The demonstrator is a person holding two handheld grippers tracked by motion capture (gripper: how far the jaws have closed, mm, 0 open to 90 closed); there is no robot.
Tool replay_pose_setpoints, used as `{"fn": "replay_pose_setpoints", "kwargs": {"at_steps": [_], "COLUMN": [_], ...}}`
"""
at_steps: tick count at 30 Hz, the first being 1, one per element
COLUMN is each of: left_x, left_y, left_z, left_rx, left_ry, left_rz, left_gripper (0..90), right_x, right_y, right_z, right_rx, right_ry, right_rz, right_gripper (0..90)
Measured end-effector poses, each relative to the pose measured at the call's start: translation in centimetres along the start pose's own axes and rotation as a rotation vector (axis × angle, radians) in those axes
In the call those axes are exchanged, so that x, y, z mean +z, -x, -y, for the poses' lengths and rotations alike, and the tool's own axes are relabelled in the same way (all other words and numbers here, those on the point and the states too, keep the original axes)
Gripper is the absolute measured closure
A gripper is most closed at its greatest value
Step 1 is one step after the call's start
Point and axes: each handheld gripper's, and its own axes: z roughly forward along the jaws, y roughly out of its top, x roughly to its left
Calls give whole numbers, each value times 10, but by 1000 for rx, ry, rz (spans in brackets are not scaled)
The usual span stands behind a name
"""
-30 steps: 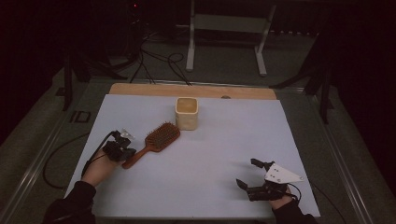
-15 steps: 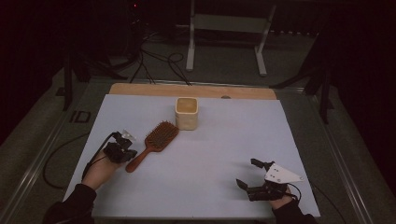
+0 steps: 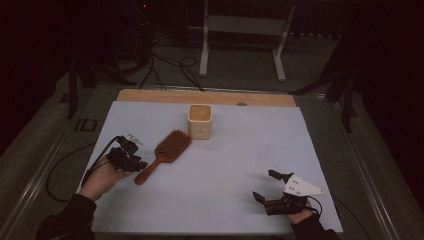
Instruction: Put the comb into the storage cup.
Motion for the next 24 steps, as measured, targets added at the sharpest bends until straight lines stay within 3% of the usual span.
{"fn": "replay_pose_setpoints", "kwargs": {"at_steps": [7, 12, 15, 18, 24], "left_x": [3, 8, 14, 19, 30], "left_y": [6, 9, 8, 7, 7], "left_z": [-9, -15, -22, -26, -34], "left_rx": [23, 33, 9, -3, -11], "left_ry": [-31, -64, -80, -95, -141], "left_rz": [20, 19, 14, 18, 29], "left_gripper": [465, 209, 91, 31, 63], "right_x": [0, 0, 0, 0, 0], "right_y": [0, 0, 0, 0, 0], "right_z": [0, 0, 0, 0, 0], "right_rx": [1, -2, -2, -4, -5], "right_ry": [1, -1, -2, -2, -3], "right_rz": [-1, -2, -3, -4, -5], "right_gripper": [89, 89, 89, 89, 89]}}
